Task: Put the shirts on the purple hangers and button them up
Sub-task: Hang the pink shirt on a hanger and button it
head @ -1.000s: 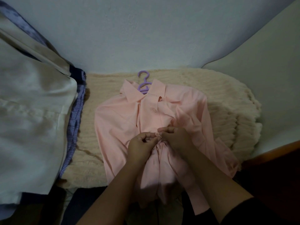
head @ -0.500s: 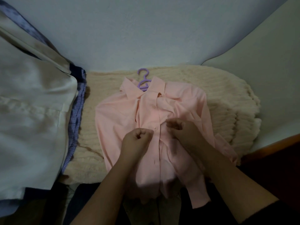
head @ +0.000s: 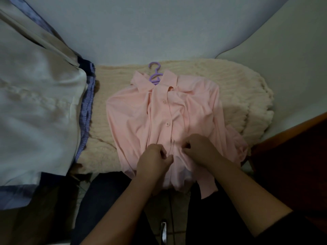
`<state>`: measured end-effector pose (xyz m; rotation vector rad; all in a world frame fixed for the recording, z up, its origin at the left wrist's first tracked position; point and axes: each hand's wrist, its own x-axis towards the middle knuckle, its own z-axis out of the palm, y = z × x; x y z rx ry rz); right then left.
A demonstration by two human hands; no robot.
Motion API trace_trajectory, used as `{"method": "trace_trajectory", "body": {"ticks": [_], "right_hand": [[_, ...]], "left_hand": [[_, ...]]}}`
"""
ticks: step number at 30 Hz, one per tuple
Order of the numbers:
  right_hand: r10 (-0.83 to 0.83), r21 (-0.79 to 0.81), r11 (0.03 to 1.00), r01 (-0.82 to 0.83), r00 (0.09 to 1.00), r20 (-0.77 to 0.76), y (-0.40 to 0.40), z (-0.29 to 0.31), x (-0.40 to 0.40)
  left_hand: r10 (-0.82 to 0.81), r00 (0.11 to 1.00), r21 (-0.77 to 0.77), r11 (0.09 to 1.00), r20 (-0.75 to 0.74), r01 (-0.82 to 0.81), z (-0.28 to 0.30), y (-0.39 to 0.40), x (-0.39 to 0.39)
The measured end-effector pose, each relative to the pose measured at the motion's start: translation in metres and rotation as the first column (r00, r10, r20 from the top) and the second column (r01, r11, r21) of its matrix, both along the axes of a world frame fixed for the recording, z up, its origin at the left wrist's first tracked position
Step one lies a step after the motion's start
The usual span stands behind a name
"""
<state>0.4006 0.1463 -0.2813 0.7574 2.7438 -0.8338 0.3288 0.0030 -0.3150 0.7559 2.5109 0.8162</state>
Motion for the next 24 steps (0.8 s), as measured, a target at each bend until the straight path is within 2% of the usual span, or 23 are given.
{"method": "trace_trajectory", "body": {"ticks": [3,6,9,11,12,14,15,16,20,24], "right_hand": [[0.003,0.044,0.999,-0.006,0.999,0.051,-0.004,0.001,0.000],[0.017,0.081,0.996,-0.024,0.997,0.078,-0.005,-0.002,0.004],[-0.009,0.020,1.000,0.008,0.999,0.045,-0.004,0.000,0.005],[-0.135,-0.160,0.979,0.124,0.989,-0.059,-0.004,0.004,0.004],[-0.245,-0.291,0.935,0.203,0.962,-0.117,-0.005,0.006,0.004],[-0.464,-0.556,0.771,0.309,0.872,-0.159,-0.009,0.012,0.003],[-0.520,-0.624,0.711,0.322,0.839,-0.159,-0.011,0.014,0.003],[-0.530,-0.639,0.699,0.320,0.832,-0.164,-0.013,0.014,0.002],[-0.431,-0.577,0.775,0.259,0.883,-0.183,-0.017,0.016,-0.003],[-0.398,-0.565,0.787,0.248,0.904,-0.157,-0.016,0.016,-0.006]], "left_hand": [[0.054,0.993,0.002,0.998,0.104,-0.055,0.004,0.001,0.001],[0.147,0.939,0.100,0.977,0.311,-0.187,0.012,-0.003,-0.001],[0.197,0.737,0.220,0.877,0.647,-0.428,0.023,-0.007,-0.004],[0.164,0.633,0.237,0.833,0.756,-0.499,0.029,-0.006,-0.006],[0.142,0.606,0.250,0.820,0.783,-0.515,0.031,-0.006,-0.007],[0.114,0.572,0.264,0.802,0.812,-0.536,0.035,-0.004,-0.008],[0.105,0.564,0.271,0.796,0.819,-0.541,0.036,-0.003,-0.008],[0.095,0.560,0.277,0.793,0.823,-0.542,0.037,-0.003,-0.008],[0.074,0.565,0.301,0.785,0.822,-0.541,0.039,0.002,-0.008],[0.079,0.586,0.306,0.792,0.806,-0.528,0.035,0.004,-0.011]]}}
